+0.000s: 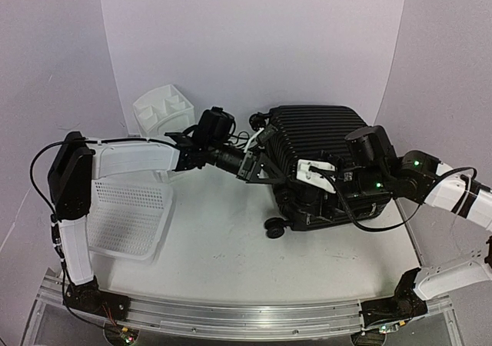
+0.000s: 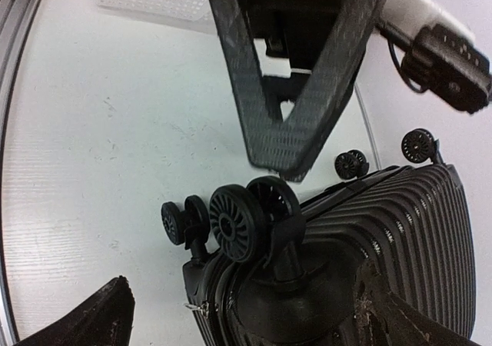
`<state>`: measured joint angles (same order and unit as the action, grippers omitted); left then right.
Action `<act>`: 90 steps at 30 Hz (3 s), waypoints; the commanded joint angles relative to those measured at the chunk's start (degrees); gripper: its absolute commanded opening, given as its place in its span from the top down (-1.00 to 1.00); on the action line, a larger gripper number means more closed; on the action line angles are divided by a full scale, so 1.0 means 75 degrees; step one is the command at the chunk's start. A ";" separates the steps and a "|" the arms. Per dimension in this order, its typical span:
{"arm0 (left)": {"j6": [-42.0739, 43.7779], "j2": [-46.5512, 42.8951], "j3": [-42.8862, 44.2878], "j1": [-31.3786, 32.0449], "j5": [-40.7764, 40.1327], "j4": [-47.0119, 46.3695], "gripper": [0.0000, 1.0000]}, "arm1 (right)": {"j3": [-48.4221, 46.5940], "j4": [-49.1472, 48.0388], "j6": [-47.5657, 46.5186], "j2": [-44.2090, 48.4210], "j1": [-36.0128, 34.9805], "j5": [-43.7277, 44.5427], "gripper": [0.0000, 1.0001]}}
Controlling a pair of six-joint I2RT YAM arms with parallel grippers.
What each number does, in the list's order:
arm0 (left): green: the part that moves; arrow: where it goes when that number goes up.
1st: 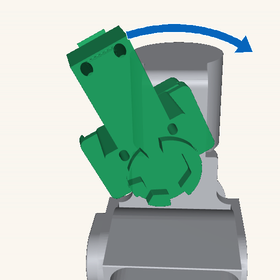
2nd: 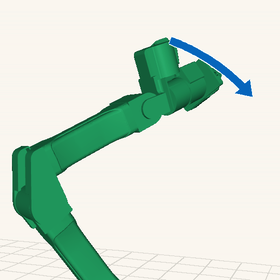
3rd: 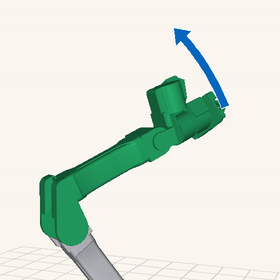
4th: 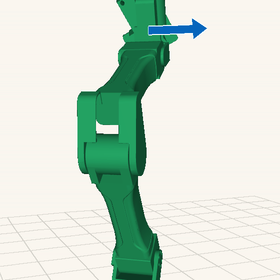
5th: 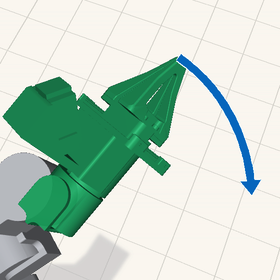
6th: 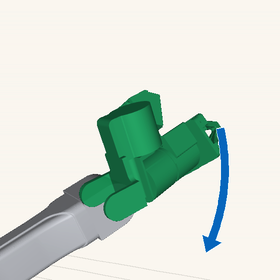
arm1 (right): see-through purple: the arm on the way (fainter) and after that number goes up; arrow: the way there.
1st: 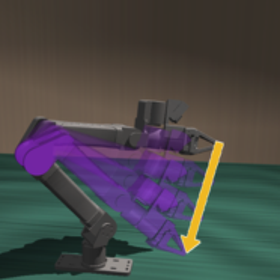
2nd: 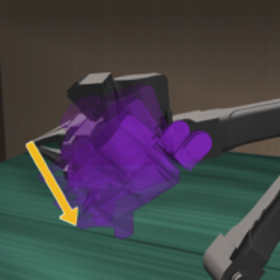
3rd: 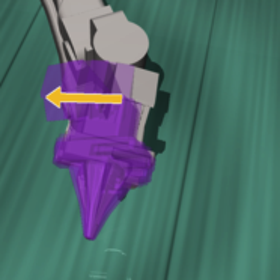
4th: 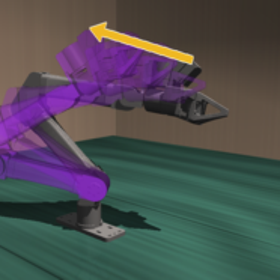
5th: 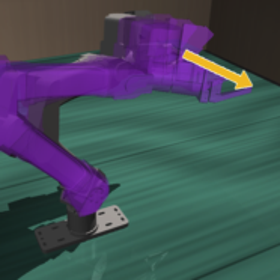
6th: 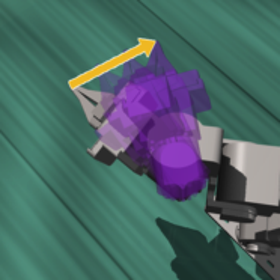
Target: Open, take out, and arrange the luggage
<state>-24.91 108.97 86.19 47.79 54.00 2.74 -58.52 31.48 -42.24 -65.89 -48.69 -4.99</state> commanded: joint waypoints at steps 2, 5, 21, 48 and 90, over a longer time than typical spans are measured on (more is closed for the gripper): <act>0.0110 0.0849 0.0939 0.0060 0.1107 -0.0331 -0.90 | -0.0025 -0.0815 -0.0325 -0.0057 -0.0013 -0.0015 -0.96; -0.0099 0.1051 0.1065 0.0172 0.1361 -0.0535 -0.78 | 0.0051 -0.0994 -0.0469 -0.0136 -0.0013 0.0141 -0.96; -0.1649 0.1018 0.0810 0.0249 0.1809 -0.1473 -0.01 | 0.2257 -0.4321 -0.1597 -0.0027 -0.0024 0.0370 -0.84; -0.1803 -0.0859 -0.2227 -0.0400 0.0365 -0.3436 -0.82 | 0.2058 -0.4983 -0.1000 -0.0367 -0.0019 0.0940 0.94; 0.5048 0.4366 -0.0713 0.4312 -1.3170 -1.0586 0.17 | -0.2227 -0.0354 0.3262 -0.2619 0.0276 0.0530 0.99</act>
<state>8.95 140.14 76.29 79.53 -35.09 -74.02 -71.09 34.50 -22.59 -85.43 -47.27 -4.25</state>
